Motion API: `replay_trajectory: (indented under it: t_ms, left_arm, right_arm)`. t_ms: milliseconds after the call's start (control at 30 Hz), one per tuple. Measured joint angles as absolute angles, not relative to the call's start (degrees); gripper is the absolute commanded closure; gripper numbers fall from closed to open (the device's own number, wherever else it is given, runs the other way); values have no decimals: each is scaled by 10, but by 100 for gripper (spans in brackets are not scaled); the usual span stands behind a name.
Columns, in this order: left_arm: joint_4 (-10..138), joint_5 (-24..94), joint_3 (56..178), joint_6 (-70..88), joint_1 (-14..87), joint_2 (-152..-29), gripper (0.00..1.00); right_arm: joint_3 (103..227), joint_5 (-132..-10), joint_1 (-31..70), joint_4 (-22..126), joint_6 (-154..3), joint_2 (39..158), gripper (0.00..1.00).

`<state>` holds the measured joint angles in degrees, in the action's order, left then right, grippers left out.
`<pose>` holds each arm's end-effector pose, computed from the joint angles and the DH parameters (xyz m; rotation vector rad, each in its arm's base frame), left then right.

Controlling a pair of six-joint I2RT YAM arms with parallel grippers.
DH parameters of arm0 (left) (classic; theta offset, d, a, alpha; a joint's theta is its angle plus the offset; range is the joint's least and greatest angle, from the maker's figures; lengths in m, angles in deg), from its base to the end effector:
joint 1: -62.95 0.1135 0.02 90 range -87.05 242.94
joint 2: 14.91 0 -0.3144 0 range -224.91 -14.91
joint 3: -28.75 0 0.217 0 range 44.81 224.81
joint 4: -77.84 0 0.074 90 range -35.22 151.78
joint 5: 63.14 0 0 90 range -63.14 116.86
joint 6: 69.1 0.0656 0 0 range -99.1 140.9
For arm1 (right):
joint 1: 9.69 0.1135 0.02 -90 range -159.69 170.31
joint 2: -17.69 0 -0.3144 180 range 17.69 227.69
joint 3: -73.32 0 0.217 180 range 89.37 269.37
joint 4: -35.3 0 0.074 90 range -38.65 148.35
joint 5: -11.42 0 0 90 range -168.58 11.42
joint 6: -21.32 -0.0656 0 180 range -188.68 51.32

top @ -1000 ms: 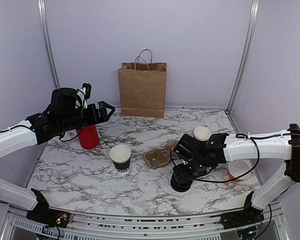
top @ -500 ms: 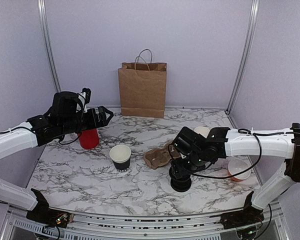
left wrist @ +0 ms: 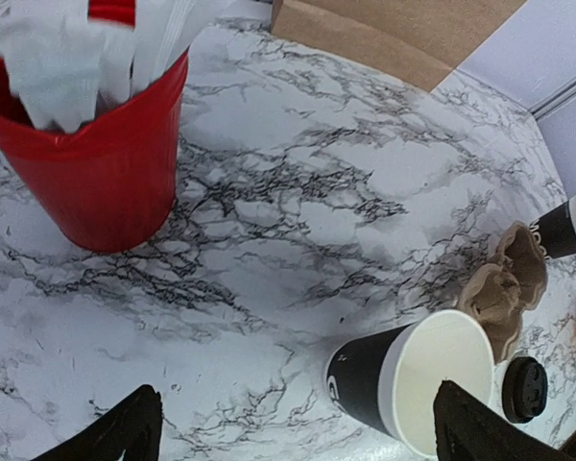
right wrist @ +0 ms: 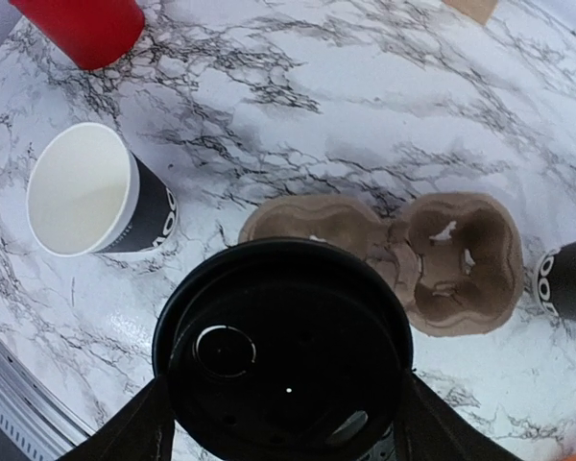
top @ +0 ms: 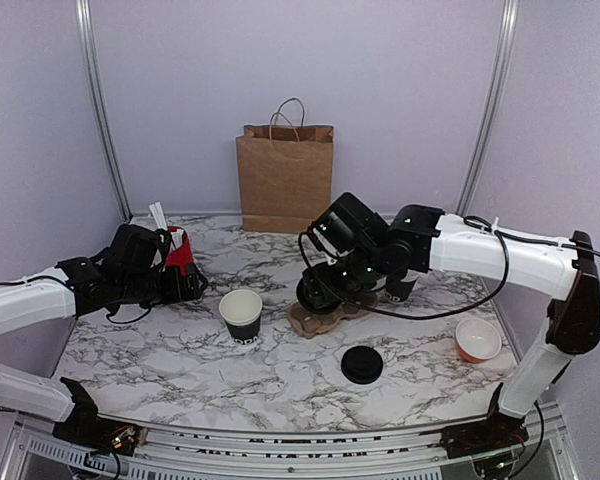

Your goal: Pack the takeout coffee

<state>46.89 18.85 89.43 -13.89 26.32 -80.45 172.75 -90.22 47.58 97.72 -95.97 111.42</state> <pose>0.1810 -0.1232 0.3000 -0.0443 2.2422 -0.5419 0.1908 0.2723 0.3332 -0.5870 2.4938 0.3218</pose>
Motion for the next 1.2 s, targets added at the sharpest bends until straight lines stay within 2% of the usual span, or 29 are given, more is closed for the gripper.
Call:
replay_trajectory:
  t_ms: [233,567,867,1200]
  left_arm:
    - [447,182,848,-154,274,-791,1]
    - [433,181,829,-154,347,-742,1]
    - [433,202,829,-144,360,-741,1]
    - [435,221,829,-142,361,-753,1]
  right_arm:
    - [1888,-890,485,986,-899,1240,26]
    - [2124,-860,509,1034,-841,1401,27]
    - [2189,-834,513,1066,-825,1456,27]
    - [2208,-825,519,1087,-821,1476,27]
